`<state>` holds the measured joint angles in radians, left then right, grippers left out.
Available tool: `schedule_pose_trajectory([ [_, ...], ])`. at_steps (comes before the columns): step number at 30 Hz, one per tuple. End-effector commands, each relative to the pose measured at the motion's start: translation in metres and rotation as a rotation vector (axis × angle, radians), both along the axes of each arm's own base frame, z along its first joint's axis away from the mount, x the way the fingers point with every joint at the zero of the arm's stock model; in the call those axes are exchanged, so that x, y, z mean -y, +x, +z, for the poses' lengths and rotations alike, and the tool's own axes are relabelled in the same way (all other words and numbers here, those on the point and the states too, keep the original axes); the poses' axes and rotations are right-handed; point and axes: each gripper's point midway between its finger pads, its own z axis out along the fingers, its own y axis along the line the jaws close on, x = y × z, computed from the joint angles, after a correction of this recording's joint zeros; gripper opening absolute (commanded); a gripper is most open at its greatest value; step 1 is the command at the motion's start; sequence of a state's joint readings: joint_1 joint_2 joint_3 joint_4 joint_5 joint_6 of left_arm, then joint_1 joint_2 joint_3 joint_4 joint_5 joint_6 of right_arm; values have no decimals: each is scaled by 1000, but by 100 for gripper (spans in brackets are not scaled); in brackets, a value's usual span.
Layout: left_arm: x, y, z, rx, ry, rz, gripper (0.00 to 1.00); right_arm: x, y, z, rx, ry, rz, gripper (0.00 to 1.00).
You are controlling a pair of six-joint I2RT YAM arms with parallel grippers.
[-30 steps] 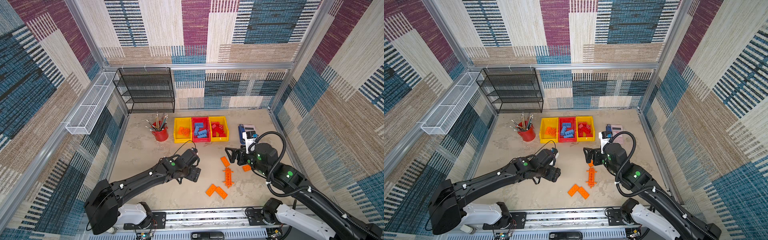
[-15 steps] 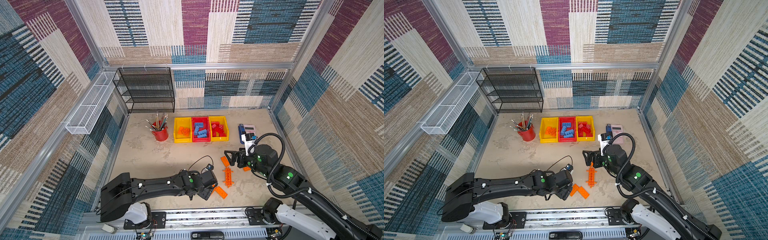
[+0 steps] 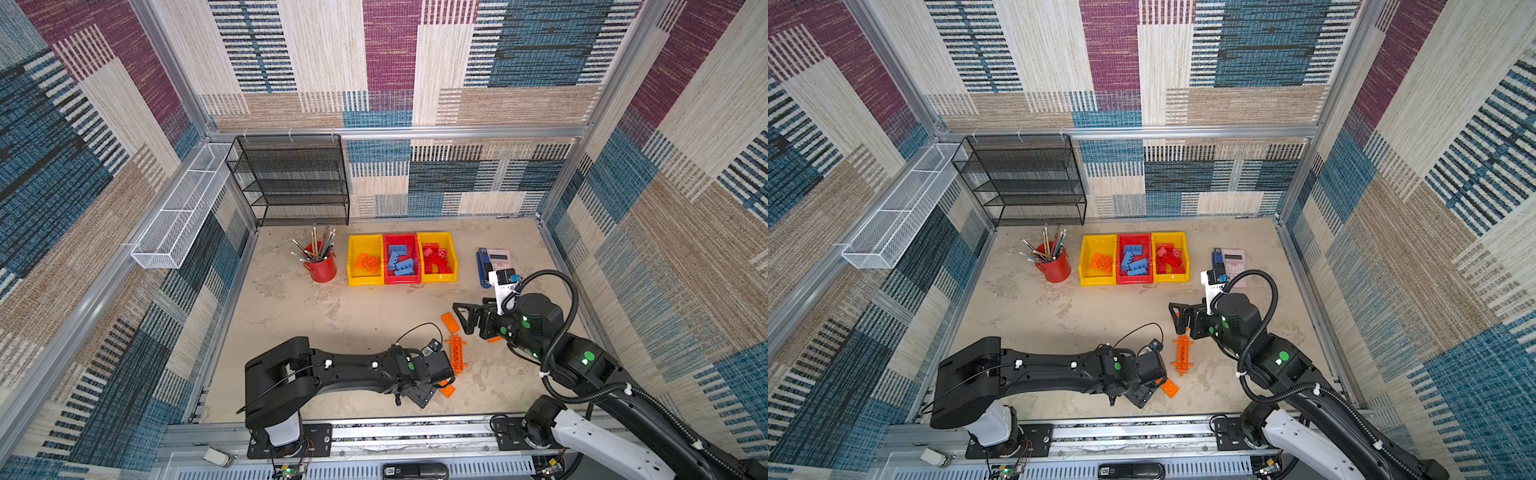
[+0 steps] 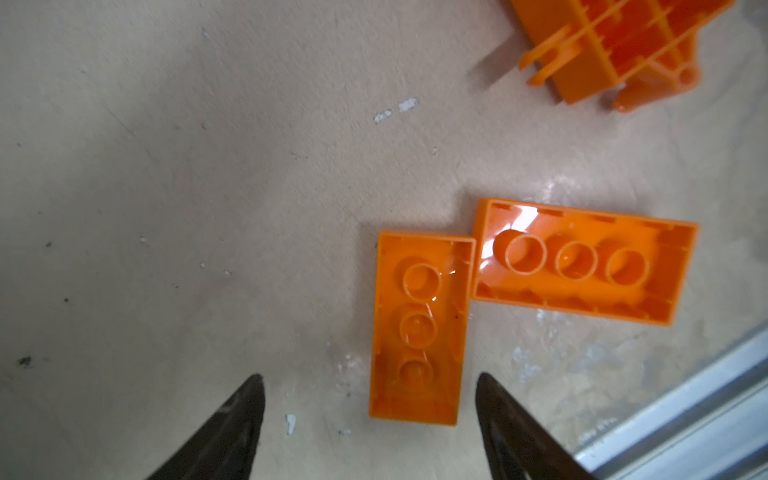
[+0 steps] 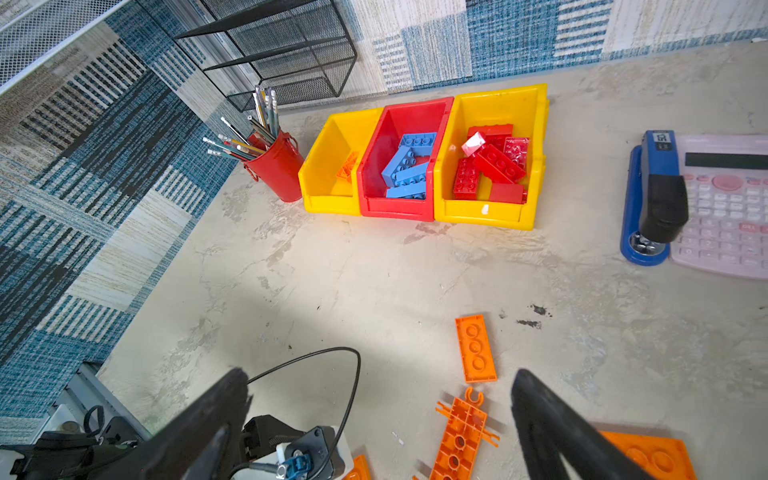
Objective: Sort the legos into containers by color
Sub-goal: 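Grasp another orange 2x3 brick with the left gripper, then carry the orange brick into the yellow bin by the pencil cup and release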
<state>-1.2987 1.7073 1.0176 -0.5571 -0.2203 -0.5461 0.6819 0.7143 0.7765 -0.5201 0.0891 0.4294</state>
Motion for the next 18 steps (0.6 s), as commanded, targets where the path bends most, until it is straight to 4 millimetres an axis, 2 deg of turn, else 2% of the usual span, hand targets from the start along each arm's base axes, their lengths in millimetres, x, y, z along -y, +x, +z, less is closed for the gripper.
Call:
schedule_pose_trajectory([
  [1,9,-1,-4,-13,-13,-21,80,0,2,0,4,-1,-9,99],
  [8,12,1,-18,-31,17,-26,72,2,3,-2,1,-12,-18,99],
  [10,9,5,-20,-39,17,-12,63,4,3,-2,2,-14,-25,99],
  [13,0,12,-22,-64,15,28,42,6,3,1,6,-15,-33,99],
  [14,-5,14,-22,-71,9,41,38,6,3,2,8,-13,-33,99],
  [15,-8,17,-21,-79,-2,53,34,6,3,4,12,-13,-33,99],
  [18,-19,29,-12,-74,-27,86,32,5,4,8,18,-6,-34,99],
])
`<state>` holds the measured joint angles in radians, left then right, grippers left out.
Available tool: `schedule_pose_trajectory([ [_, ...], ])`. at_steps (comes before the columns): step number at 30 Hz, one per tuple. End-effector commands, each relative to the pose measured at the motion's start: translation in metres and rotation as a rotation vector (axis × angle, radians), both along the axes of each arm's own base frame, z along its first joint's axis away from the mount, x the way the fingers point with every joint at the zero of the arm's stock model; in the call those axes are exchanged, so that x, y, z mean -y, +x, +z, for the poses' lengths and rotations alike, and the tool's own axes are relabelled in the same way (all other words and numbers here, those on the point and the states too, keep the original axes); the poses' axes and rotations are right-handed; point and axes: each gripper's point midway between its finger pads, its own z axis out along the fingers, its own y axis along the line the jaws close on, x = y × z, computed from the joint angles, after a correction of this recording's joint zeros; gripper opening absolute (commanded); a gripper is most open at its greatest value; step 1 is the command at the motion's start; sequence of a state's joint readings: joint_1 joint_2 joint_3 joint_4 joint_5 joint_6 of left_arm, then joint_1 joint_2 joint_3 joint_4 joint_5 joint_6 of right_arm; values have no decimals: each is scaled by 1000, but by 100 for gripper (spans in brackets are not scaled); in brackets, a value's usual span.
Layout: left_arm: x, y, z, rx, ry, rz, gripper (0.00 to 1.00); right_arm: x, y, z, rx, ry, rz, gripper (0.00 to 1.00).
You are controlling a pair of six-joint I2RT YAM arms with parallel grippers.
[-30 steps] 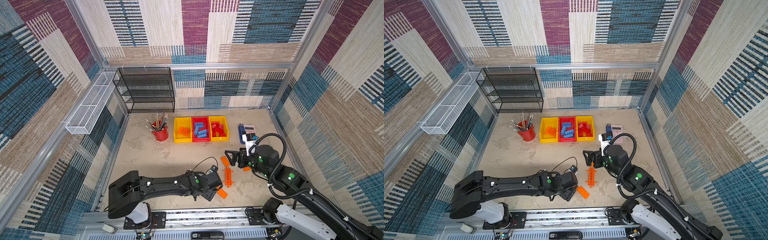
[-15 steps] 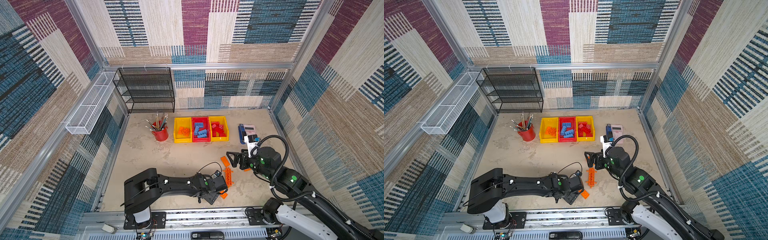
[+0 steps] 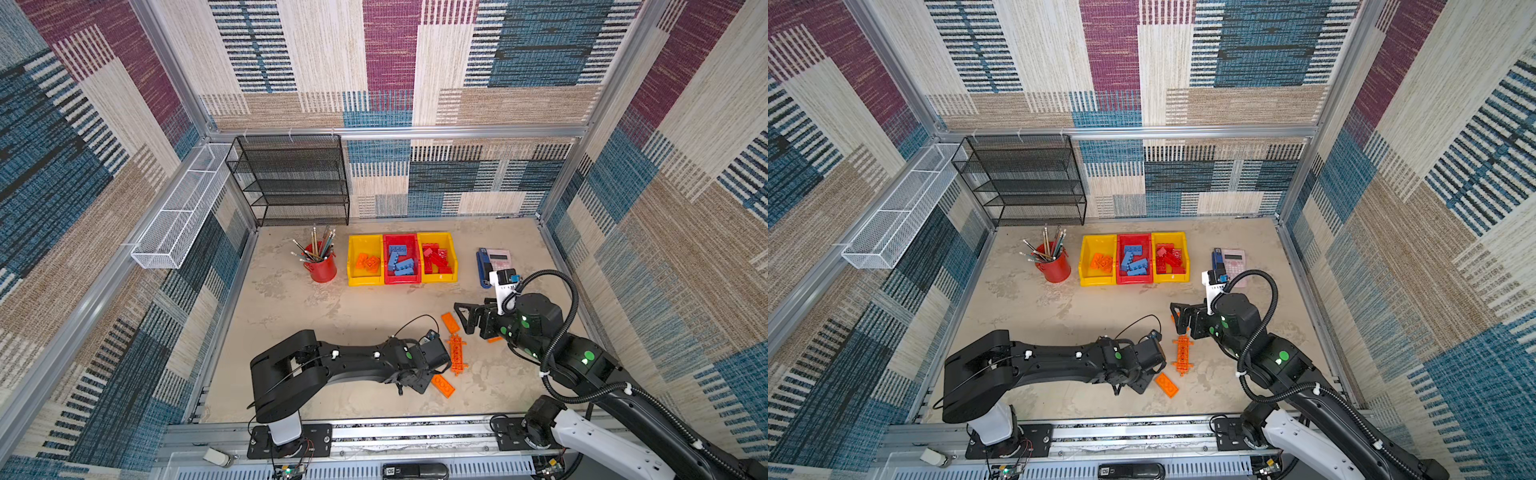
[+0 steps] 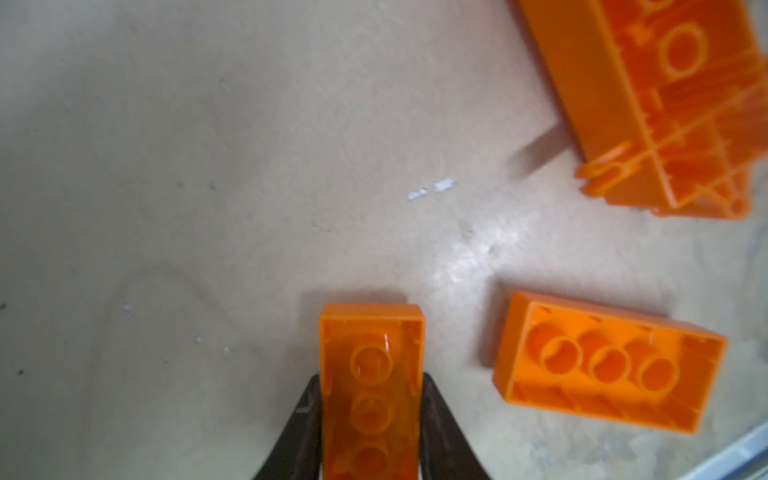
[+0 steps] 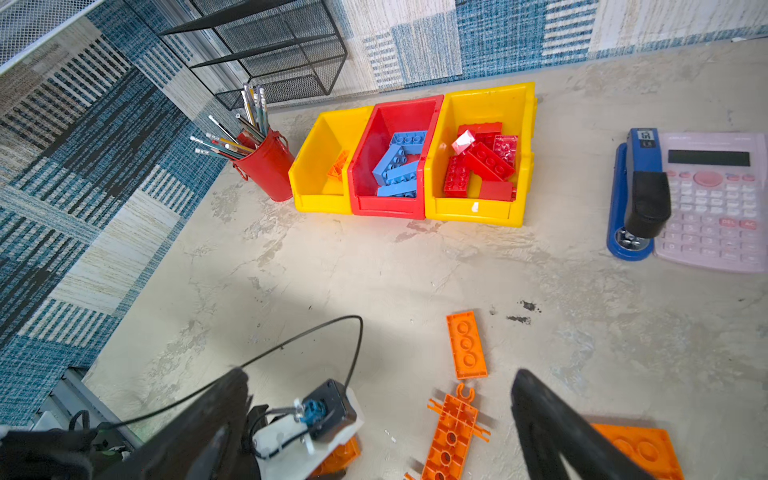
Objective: Sort the legos into containers by color
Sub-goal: 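Carry the orange brick into the yellow bin by the pencil cup and release, then move the left gripper back over the orange bricks near the robot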
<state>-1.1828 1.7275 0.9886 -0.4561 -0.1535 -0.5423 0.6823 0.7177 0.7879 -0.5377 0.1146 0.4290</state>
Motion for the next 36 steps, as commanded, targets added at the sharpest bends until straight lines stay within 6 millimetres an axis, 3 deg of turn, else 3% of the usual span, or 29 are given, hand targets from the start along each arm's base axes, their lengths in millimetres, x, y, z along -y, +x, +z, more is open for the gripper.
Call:
schedule_pose_trajectory([
  [1,-21,5,3,-24,36,1,33,0,4,9,21,9,-12,99],
  [6,-40,46,37,28,6,73,33,-6,10,13,27,9,-9,99],
  [13,-75,135,106,162,-46,225,34,-20,25,15,36,0,11,99],
  [16,-90,172,124,172,-79,293,35,-28,31,17,40,-1,27,99],
  [23,-124,249,121,111,-97,428,35,-49,50,24,54,-21,69,99],
  [30,-128,306,105,83,-92,469,36,-63,73,21,55,-60,80,99],
  [36,-129,346,95,87,-78,500,40,-62,85,17,46,-69,69,99],
])
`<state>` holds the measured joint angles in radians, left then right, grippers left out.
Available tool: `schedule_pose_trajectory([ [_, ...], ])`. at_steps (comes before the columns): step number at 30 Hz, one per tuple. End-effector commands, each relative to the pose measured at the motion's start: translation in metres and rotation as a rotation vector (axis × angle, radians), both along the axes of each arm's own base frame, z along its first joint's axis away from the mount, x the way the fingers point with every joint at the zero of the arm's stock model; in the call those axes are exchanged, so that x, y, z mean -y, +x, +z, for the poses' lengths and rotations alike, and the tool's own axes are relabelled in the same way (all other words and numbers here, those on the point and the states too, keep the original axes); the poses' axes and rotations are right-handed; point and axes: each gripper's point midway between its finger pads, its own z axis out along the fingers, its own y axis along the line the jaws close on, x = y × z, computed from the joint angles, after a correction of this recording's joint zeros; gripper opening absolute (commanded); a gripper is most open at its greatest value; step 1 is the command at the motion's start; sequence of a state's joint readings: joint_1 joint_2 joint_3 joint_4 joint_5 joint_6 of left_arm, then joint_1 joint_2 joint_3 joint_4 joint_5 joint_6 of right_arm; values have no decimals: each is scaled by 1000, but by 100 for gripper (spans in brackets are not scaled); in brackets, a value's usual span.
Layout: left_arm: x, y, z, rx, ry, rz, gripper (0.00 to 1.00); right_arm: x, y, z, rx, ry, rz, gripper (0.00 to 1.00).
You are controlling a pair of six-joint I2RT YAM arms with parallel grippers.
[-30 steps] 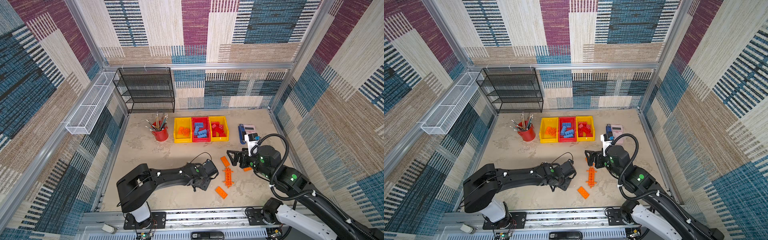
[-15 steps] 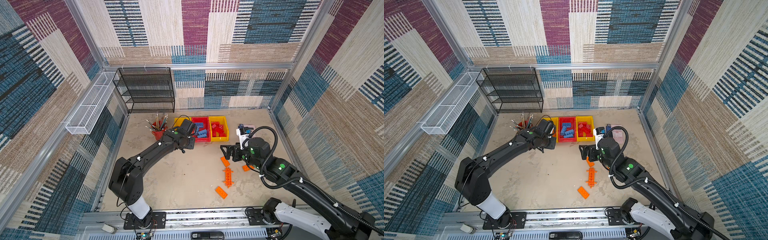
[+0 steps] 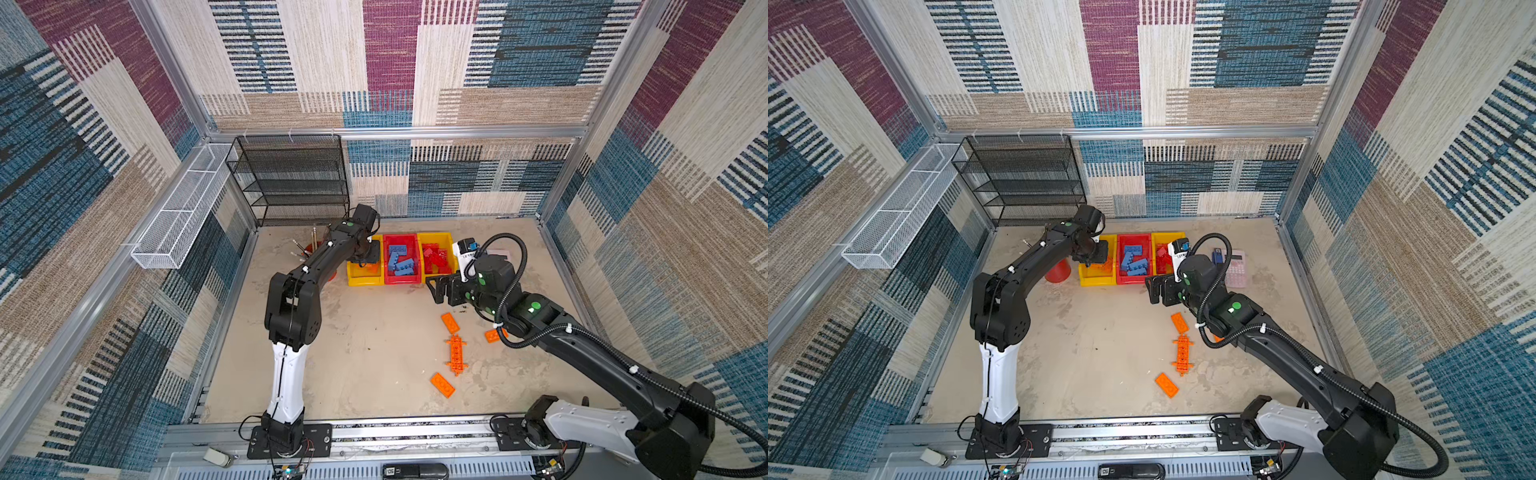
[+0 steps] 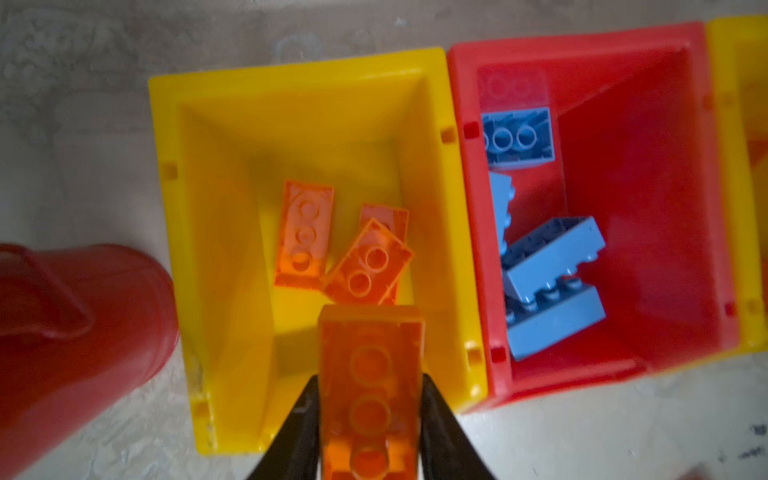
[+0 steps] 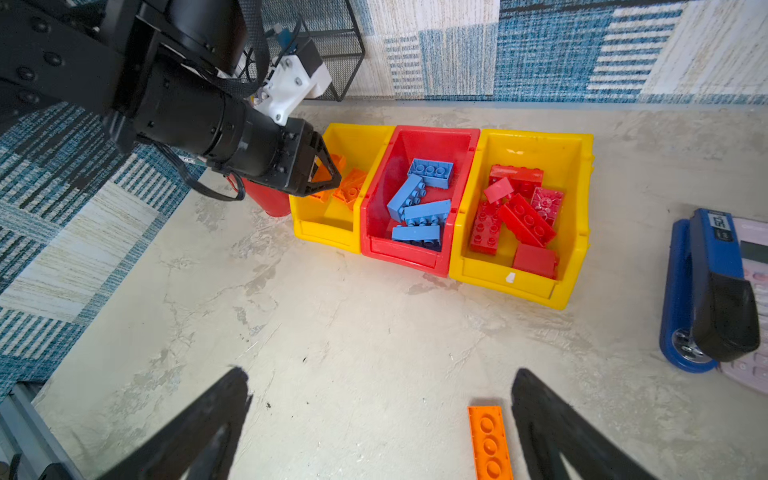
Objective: Sort the legos into containers by color
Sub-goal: 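Move the left gripper back over the orange bricks near the robot, then lower the left gripper onto an orange 2x4 brick and close it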
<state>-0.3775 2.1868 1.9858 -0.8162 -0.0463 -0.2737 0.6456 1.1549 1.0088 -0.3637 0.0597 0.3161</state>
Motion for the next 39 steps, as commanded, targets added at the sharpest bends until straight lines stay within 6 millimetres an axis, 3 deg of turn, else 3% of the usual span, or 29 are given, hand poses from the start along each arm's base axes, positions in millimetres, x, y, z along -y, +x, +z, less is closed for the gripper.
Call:
schedule_pose_trajectory([
  [1,-1,7,-7,-29,23,-15,44,-2,7,12,42,23,5,99],
  [5,6,11,-7,-46,8,-37,61,2,5,13,38,18,-2,99],
  [8,13,2,7,-21,-24,-46,63,6,1,12,32,20,-9,99],
  [11,20,-22,23,8,-37,-53,65,10,-3,13,30,27,-17,99],
  [16,37,-91,35,9,-86,-89,66,16,-9,18,42,36,-29,99],
  [22,70,-202,16,-5,-63,-225,69,24,-19,25,66,42,-30,99],
  [24,84,-237,9,-4,-94,-315,79,26,-23,27,69,47,-27,99],
  [25,87,-253,4,-3,-97,-345,91,27,-25,28,71,49,-24,99],
  [27,94,-280,-2,-8,-108,-410,93,30,-29,30,75,53,-24,99],
  [32,108,-325,-15,-1,-75,-503,95,40,-35,29,83,46,-44,99],
  [39,146,-373,-44,-25,-26,-612,92,57,-48,40,99,57,-86,99],
])
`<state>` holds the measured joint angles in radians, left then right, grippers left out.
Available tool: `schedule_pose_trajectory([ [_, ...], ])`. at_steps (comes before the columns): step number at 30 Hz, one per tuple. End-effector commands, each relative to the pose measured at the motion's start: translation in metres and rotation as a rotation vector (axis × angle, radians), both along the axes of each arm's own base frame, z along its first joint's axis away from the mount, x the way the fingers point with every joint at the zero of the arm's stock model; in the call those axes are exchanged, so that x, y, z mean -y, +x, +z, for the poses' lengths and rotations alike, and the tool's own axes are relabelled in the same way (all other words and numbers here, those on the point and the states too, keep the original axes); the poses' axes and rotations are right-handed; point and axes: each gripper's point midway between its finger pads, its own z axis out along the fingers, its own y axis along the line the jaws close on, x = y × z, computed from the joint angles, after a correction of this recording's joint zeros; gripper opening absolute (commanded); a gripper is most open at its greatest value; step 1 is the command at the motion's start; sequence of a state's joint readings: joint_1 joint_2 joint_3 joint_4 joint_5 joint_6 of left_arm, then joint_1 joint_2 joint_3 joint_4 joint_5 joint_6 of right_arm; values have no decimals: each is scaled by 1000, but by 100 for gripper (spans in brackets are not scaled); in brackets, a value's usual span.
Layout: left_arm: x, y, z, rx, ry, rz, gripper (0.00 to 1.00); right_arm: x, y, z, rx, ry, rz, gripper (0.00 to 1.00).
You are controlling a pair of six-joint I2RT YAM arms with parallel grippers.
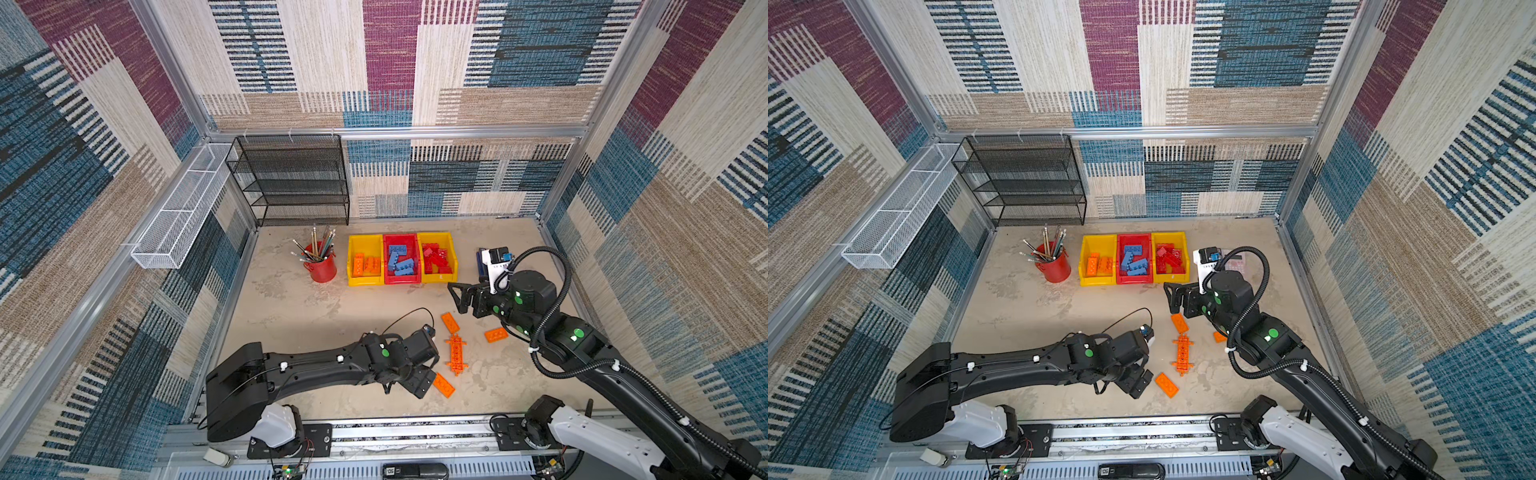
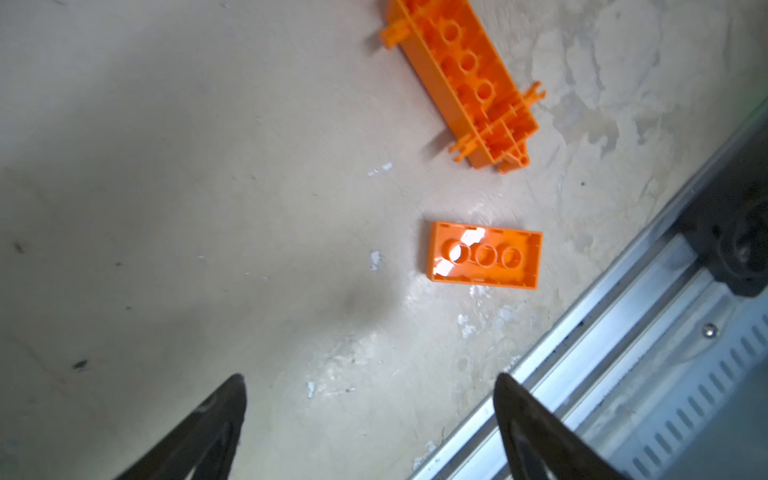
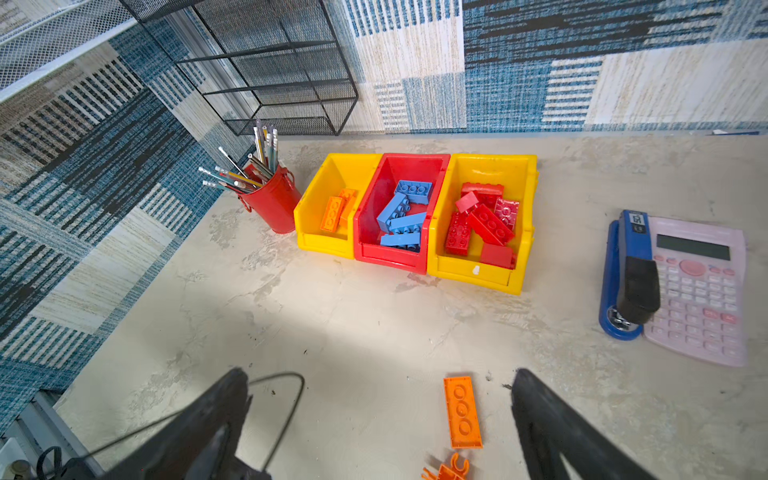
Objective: Sort the legos into containers by color
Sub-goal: 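Lower the left gripper onto an orange 2x4 brick and close it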
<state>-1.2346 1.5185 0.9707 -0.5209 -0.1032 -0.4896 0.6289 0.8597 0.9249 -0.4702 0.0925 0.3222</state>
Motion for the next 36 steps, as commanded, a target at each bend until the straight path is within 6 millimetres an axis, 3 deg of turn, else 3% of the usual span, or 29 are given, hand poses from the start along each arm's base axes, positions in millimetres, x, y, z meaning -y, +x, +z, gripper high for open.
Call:
schedule_pose_trajectory([
  [1,19,-6,-5,17,-30,21,92,12,-4,8,8,0,-48,99],
  [6,46,-19,-15,17,-22,-27,91,22,-7,8,-13,-3,-93,99],
  [12,68,-20,-24,10,7,-55,91,32,-6,9,-13,-1,-148,99],
  [24,73,-11,-47,16,95,-81,90,36,-6,14,-1,-10,-161,99],
  [36,66,-7,-62,-48,86,-72,65,33,-3,11,0,-17,-154,99],
])
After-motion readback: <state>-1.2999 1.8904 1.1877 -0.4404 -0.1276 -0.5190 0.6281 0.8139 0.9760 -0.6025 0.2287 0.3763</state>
